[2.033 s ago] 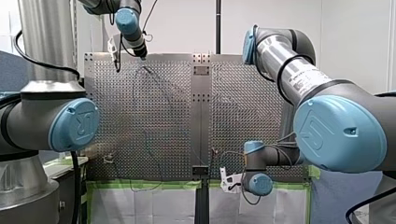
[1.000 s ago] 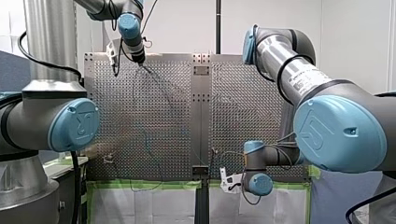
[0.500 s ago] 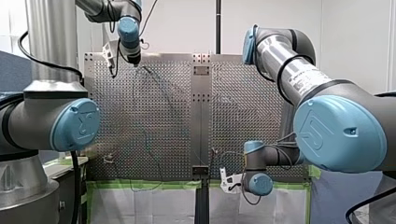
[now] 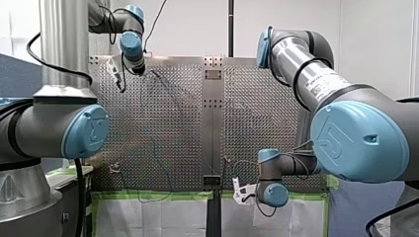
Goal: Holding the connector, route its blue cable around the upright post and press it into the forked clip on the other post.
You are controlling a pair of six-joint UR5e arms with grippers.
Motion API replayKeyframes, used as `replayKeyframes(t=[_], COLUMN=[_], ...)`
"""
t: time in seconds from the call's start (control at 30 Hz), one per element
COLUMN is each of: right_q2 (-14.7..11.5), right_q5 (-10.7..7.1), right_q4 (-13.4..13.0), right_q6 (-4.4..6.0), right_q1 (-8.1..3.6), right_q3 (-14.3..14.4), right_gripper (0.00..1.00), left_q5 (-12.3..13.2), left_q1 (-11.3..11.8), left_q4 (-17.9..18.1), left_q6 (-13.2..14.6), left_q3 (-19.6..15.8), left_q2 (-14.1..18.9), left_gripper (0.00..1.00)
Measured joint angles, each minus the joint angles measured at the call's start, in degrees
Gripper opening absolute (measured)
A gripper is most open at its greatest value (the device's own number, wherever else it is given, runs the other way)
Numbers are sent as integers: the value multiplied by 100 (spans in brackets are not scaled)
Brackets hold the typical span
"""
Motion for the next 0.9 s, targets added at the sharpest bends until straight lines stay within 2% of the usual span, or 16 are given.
replayKeyframes(t=[0.17, 0.53, 0.77, 0.9], right_q2=[0, 0, 0, 0], right_q5=[0, 0, 0, -1], right_q4=[2, 5, 31, 38], right_q6=[0, -9, -25, -34], right_q1=[0, -6, -5, -6], right_q3=[0, 0, 0, -7], right_gripper=[0, 0, 0, 0], left_q5=[258, 768, 1089, 1102], left_q1=[34, 180, 286, 370], left_q4=[256, 766, 972, 1049], left_q6=[-242, -718, -773, -779], left_q3=[3, 2, 0, 3], left_q2=[-163, -214, -368, -387], left_gripper=[98, 98, 98, 98])
